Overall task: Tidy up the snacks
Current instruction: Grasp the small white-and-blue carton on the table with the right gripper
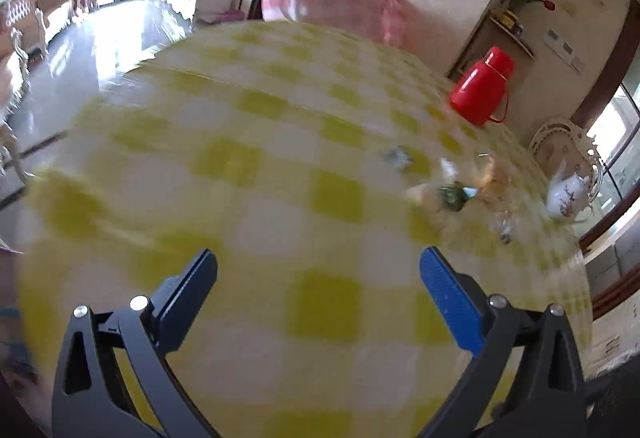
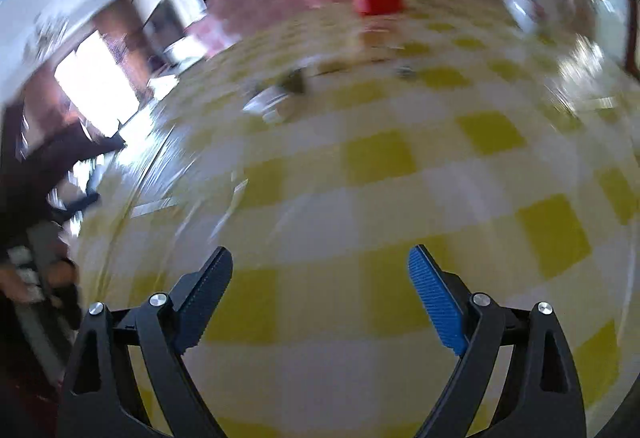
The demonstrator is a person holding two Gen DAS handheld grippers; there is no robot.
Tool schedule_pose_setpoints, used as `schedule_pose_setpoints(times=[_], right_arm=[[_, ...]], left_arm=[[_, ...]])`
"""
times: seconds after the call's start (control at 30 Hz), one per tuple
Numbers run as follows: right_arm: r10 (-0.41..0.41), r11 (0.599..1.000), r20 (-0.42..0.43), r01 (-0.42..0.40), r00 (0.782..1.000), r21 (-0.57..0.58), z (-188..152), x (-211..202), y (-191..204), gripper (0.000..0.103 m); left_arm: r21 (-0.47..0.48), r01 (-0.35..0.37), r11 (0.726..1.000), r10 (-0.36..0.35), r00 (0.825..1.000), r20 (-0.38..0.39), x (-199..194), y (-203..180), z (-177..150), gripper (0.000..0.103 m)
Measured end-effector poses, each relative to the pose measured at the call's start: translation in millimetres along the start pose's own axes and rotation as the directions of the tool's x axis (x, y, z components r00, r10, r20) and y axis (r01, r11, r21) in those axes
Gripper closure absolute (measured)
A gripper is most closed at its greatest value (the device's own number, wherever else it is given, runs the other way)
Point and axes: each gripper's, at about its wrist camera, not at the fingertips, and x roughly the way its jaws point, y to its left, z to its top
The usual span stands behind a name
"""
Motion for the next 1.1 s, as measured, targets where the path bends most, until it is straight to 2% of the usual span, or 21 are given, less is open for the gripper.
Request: schedule_pose_setpoints(times=[0.17, 0.23, 0.37, 0.43, 0.47, 0.5, 0.53, 0.57, 0.7, 0.8, 0.9, 0.93, 0.97, 1.0, 1.1], right_arm=[[0.023, 0.988, 0.049, -0.030, 0.999, 0.150, 21.1, 4.5, -58.6, 0.016], [0.041, 0.978, 0.048, -0.050, 0.998, 0.200, 29.9, 11.1, -73.9, 0.016], [-0.040, 0.989, 0.074, 0.029, 0.996, 0.147, 61.0, 24.5, -77.1, 0.016], [-0.078, 0.991, 0.081, 0.068, 0.994, 0.114, 84.6, 42.0, -77.0, 0.016], [-0.085, 0.991, 0.077, 0.076, 0.993, 0.113, 93.7, 49.4, -78.2, 0.016], [-0.086, 0.990, 0.071, 0.077, 0.994, 0.119, 107.0, 61.8, -79.1, 0.016], [-0.086, 0.989, 0.068, 0.077, 0.994, 0.125, 117.4, 72.9, -79.0, 0.018], [-0.095, 0.987, 0.059, 0.086, 0.994, 0.132, 129.7, 86.5, -78.8, 0.022], [-0.131, 0.980, 0.014, 0.127, 0.991, 0.154, 168.5, 132.0, -74.1, 0.033], [-0.181, 0.967, -0.019, 0.181, 0.983, 0.179, 183.8, 151.6, -72.8, 0.035], [-0.250, 0.958, -0.030, 0.252, 0.968, 0.134, 190.0, 162.2, -64.0, 0.038], [-0.284, 0.952, -0.033, 0.286, 0.958, 0.105, 189.1, 164.3, -59.8, 0.049], [-0.335, 0.940, -0.034, 0.336, 0.942, 0.054, 186.5, 165.7, -53.3, 0.070], [-0.354, 0.935, -0.031, 0.354, 0.935, 0.015, 182.2, 164.2, -48.4, 0.080], [-0.272, 0.962, 0.003, 0.272, 0.962, 0.025, 162.2, 137.8, -54.3, 0.082]], left_arm=[[-0.083, -0.027, 0.996, 0.025, 0.999, -0.028, 65.8, -52.0, -0.7, 0.002], [-0.089, -0.034, 0.995, 0.033, 0.999, -0.009, 84.3, -69.9, 1.2, 0.002], [-0.039, -0.013, 0.999, 0.015, 0.999, 0.051, 100.5, -94.9, -3.3, 0.002], [0.007, 0.012, 1.000, -0.012, 0.998, 0.068, 97.1, -98.9, 0.6, 0.002], [0.045, 0.008, 0.999, -0.013, 0.993, 0.114, 91.5, -99.9, 2.2, 0.002], [0.060, -0.018, 0.998, 0.009, 0.989, 0.146, 86.8, -98.5, 4.9, 0.002], [0.042, -0.064, 0.997, 0.055, 0.980, 0.190, 82.0, -92.4, 8.3, 0.002], [0.007, -0.069, 0.998, 0.066, 0.977, 0.205, 80.9, -85.8, 10.4, 0.002], [-0.153, -0.039, 0.987, 0.065, 0.984, 0.166, 85.8, -57.2, 15.8, 0.002], [-0.168, -0.041, 0.985, 0.064, 0.989, 0.133, 93.6, -54.2, 18.1, 0.002], [-0.154, -0.046, 0.987, 0.065, 0.991, 0.121, 95.0, -56.9, 16.6, 0.002], [-0.149, -0.045, 0.988, 0.063, 0.991, 0.120, 94.3, -56.4, 16.6, 0.002], [-0.144, -0.044, 0.989, 0.061, 0.991, 0.118, 94.5, -57.0, 16.7, 0.002], [-0.141, -0.044, 0.989, 0.061, 0.991, 0.119, 92.1, -55.8, 15.6, 0.002], [-0.148, -0.049, 0.988, 0.065, 0.992, 0.111, 93.2, -51.2, 17.3, 0.002]])
